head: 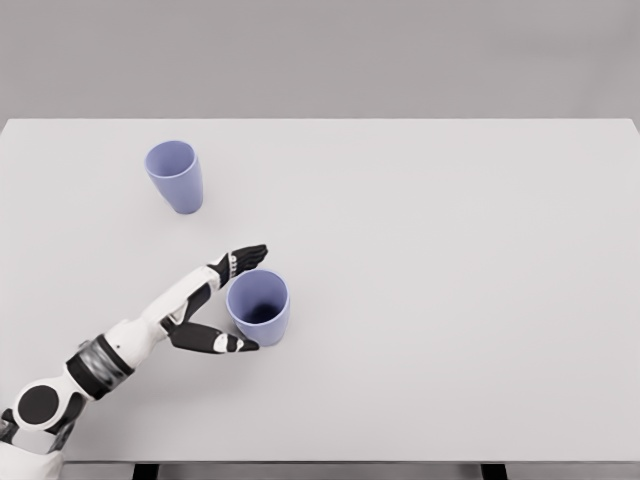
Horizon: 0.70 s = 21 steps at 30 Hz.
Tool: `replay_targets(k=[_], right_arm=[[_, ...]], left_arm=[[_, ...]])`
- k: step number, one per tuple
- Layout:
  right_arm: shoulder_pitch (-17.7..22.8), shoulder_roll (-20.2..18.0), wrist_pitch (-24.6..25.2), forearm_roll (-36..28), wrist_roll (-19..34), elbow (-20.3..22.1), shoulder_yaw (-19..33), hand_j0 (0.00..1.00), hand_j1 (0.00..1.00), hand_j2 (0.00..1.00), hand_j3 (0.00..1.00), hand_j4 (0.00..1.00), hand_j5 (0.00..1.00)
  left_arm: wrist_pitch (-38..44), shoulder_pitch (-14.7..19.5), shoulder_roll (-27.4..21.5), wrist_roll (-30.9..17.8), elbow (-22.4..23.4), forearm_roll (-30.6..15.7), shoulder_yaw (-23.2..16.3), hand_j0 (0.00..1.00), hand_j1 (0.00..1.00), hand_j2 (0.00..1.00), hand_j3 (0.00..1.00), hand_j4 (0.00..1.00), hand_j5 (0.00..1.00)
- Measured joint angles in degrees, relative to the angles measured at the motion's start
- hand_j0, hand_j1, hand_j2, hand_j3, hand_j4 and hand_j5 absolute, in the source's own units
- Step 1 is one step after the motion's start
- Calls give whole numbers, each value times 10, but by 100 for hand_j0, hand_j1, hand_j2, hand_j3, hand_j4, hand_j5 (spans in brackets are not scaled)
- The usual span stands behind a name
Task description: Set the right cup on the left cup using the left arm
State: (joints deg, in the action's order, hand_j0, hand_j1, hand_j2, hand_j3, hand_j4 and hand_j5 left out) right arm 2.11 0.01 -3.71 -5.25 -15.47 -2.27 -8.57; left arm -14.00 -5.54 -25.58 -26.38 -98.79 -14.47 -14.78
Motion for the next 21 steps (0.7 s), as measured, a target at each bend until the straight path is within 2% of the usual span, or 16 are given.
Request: replay_targets(k=[21], right_arm=[[0, 0, 0, 0, 0, 0, 0, 100, 100, 100, 100, 100, 100]], left_arm=[[0, 4, 4, 0, -9, 18, -7, 100, 100, 100, 100, 100, 100]])
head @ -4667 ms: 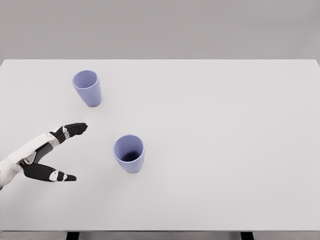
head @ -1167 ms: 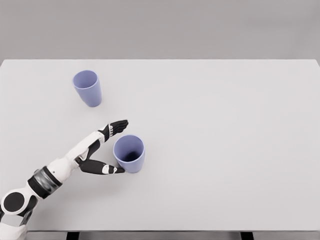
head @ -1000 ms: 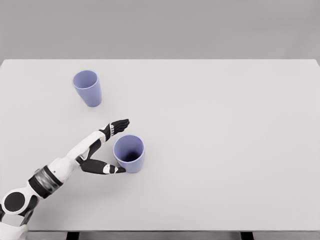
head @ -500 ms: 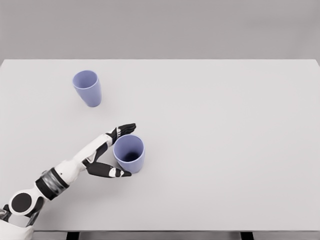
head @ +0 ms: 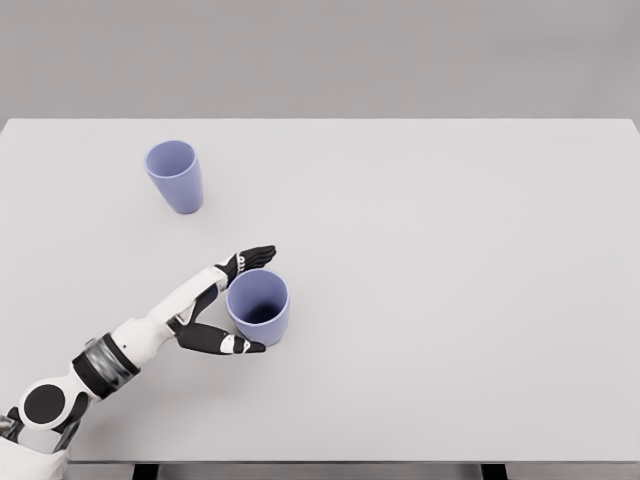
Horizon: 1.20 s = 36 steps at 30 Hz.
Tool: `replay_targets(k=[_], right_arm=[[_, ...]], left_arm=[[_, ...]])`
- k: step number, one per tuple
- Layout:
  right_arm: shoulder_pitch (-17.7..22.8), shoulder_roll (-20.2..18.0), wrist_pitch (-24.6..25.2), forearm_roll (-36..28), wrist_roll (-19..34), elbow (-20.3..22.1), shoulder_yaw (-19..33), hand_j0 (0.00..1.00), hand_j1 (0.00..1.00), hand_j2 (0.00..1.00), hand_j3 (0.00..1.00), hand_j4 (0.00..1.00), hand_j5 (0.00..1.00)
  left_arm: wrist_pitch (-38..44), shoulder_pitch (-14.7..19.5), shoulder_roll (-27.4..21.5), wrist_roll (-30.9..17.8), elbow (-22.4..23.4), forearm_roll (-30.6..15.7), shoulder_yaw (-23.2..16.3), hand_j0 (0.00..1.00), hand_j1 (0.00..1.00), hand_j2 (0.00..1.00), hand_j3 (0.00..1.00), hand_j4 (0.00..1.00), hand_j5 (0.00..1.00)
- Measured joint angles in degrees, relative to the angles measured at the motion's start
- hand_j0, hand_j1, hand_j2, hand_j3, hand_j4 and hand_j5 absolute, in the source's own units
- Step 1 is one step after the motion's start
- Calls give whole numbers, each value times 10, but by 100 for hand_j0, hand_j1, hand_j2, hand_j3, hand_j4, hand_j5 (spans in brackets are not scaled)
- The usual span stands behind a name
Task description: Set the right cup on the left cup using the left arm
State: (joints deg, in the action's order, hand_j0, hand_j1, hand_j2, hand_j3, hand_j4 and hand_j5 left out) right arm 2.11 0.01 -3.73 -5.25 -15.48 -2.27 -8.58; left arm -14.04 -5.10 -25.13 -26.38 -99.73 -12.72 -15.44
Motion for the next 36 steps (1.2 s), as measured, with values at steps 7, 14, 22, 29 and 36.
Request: replay_targets(k=[7, 14, 22, 29, 36], right_arm=[[0, 0, 0, 0, 0, 0, 0, 100, 100, 100, 100, 100, 100], [0, 0, 0, 0, 0, 0, 0, 100, 100, 100, 100, 100, 100], [0, 0, 0, 0, 0, 0, 0, 100, 100, 100, 100, 100, 100], [0, 0, 0, 0, 0, 0, 0, 100, 100, 100, 100, 100, 100], [0, 0, 0, 0, 0, 0, 0, 100, 100, 100, 100, 100, 100]], left_arm=[[0, 5, 5, 0, 0, 5, 0, 100, 100, 100, 100, 100, 100], [0, 6, 9, 0, 1, 6, 0, 98, 98, 98, 98, 98, 98], [1, 6, 12, 0, 2, 7, 0, 82, 82, 82, 82, 82, 82], [1, 6, 12, 0, 0, 6, 0, 77, 77, 77, 77, 77, 77], [2, 9, 11, 0, -13, 3, 3, 74, 74, 74, 74, 74, 74]])
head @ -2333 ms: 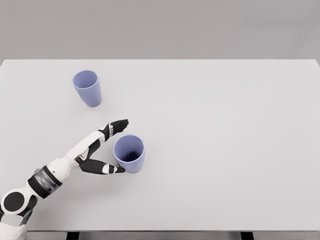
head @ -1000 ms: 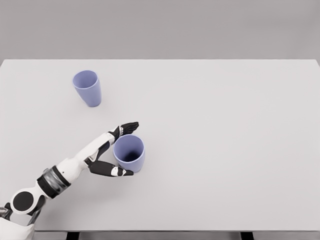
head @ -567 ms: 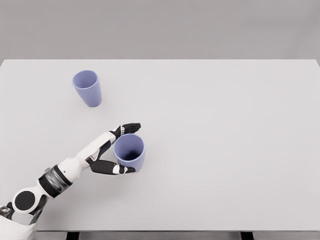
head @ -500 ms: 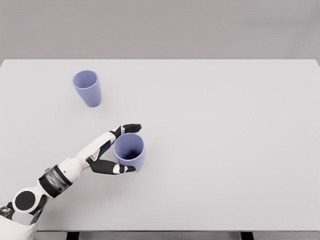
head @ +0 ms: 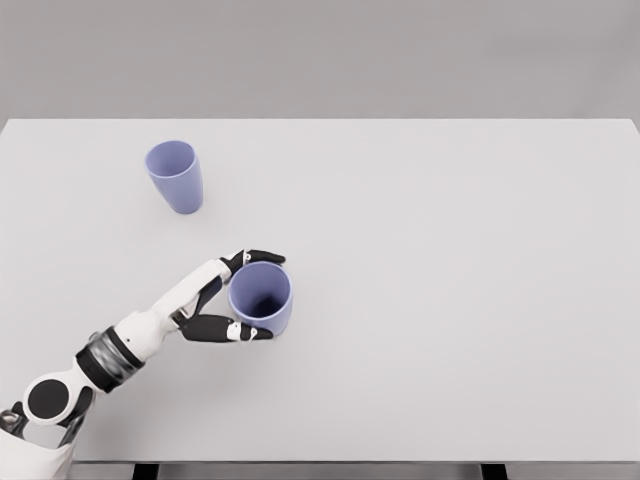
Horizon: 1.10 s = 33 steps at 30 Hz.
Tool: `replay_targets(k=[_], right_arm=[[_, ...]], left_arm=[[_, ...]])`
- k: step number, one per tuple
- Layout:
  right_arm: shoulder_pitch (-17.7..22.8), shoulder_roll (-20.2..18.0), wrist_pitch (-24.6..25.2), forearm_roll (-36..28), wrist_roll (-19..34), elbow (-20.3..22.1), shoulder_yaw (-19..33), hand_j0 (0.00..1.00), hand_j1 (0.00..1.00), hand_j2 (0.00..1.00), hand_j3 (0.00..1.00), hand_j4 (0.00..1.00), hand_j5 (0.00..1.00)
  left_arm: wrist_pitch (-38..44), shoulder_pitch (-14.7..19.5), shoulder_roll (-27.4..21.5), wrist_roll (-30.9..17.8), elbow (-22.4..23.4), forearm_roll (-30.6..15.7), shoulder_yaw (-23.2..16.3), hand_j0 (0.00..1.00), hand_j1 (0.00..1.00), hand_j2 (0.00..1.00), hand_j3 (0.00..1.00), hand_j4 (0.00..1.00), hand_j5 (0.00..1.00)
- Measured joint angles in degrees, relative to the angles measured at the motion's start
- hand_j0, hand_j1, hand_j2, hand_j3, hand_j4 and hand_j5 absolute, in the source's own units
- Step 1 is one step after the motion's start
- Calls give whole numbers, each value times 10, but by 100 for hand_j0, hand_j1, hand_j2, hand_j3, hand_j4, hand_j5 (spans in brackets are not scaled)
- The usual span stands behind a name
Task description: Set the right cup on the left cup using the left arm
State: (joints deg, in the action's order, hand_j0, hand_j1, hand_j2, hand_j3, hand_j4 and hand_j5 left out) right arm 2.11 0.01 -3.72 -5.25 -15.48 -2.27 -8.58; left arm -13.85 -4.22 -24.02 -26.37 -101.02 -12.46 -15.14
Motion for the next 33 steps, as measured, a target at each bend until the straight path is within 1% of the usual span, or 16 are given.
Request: replay_targets(k=[3, 12, 23, 27, 32, 33], right_arm=[[0, 0, 0, 0, 0, 0, 0, 100, 100, 100, 100, 100, 100], [0, 0, 0, 0, 0, 0, 0, 100, 100, 100, 100, 100, 100], [0, 0, 0, 0, 0, 0, 0, 100, 100, 100, 100, 100, 100], [0, 0, 0, 0, 0, 0, 0, 100, 100, 100, 100, 100, 100], [0, 0, 0, 0, 0, 0, 0, 100, 100, 100, 100, 100, 100], [0, 0, 0, 0, 0, 0, 0, 100, 100, 100, 100, 100, 100]], left_arm=[[0, 1, -1, 0, -5, -2, 2, 74, 74, 74, 74, 74, 74], [17, 22, -7, 0, -18, -17, 6, 75, 75, 75, 75, 75, 75], [38, 62, -12, 0, -20, -32, 12, 75, 75, 75, 75, 75, 75], [45, 81, -13, 0, -17, -36, 12, 74, 74, 74, 74, 74, 74], [55, 91, -13, 0, -15, -38, 12, 73, 73, 73, 73, 73, 73], [57, 97, -13, 0, -14, -39, 13, 73, 73, 73, 73, 73, 73]])
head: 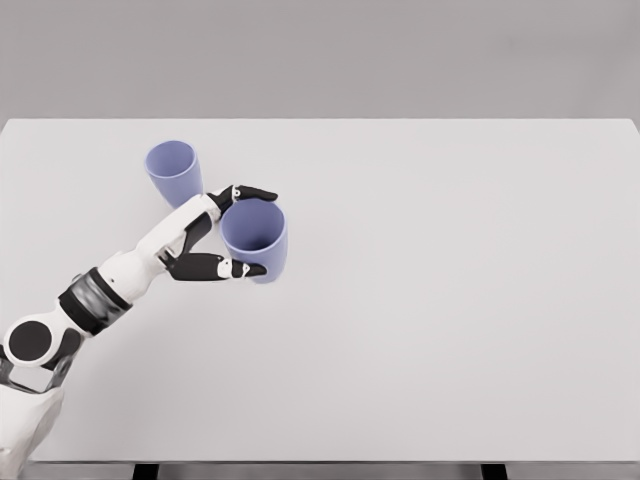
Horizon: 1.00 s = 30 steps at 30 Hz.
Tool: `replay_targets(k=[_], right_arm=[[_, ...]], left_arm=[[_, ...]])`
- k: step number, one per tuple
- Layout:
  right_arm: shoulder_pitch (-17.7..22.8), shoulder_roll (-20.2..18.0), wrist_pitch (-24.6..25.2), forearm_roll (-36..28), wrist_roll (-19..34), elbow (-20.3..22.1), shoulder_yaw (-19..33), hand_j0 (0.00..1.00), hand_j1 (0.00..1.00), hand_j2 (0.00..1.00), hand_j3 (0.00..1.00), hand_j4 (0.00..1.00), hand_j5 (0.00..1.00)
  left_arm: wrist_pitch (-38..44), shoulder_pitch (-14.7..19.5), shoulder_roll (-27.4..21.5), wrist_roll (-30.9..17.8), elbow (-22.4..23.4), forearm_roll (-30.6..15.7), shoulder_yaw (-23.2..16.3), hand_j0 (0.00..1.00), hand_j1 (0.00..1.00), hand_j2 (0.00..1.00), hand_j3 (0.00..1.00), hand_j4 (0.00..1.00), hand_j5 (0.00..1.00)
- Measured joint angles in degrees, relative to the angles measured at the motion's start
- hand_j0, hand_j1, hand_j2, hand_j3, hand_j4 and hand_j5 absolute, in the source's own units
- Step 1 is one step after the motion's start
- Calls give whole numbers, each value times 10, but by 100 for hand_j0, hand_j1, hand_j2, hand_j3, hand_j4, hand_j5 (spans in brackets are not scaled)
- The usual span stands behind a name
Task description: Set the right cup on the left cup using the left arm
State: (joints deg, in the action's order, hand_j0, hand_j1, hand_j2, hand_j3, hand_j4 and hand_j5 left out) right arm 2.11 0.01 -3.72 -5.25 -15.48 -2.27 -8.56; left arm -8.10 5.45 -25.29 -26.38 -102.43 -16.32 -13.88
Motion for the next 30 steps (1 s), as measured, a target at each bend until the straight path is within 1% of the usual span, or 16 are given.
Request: replay_targets(k=[8, 16, 22, 27, 30], right_arm=[[0, 0, 0, 0, 0, 0, 0, 100, 100, 100, 100, 100, 100], [0, 0, 0, 0, 0, 0, 0, 100, 100, 100, 100, 100, 100], [0, 0, 0, 0, 0, 0, 0, 100, 100, 100, 100, 100, 100], [0, 0, 0, 0, 0, 0, 0, 100, 100, 100, 100, 100, 100], [0, 0, 0, 0, 0, 0, 0, 100, 100, 100, 100, 100, 100]], left_arm=[[8, 22, 0, 0, 10, -5, 11, 73, 73, 73, 73, 73, 73], [9, 45, 0, 0, 28, -8, 13, 73, 73, 73, 73, 73, 73], [9, 72, 0, 0, 47, -12, 13, 71, 71, 71, 71, 71, 71], [10, 86, 0, 0, 66, -12, 22, 71, 71, 71, 71, 71, 71], [10, 88, 0, 0, 75, -12, 25, 71, 71, 71, 71, 71, 71]])
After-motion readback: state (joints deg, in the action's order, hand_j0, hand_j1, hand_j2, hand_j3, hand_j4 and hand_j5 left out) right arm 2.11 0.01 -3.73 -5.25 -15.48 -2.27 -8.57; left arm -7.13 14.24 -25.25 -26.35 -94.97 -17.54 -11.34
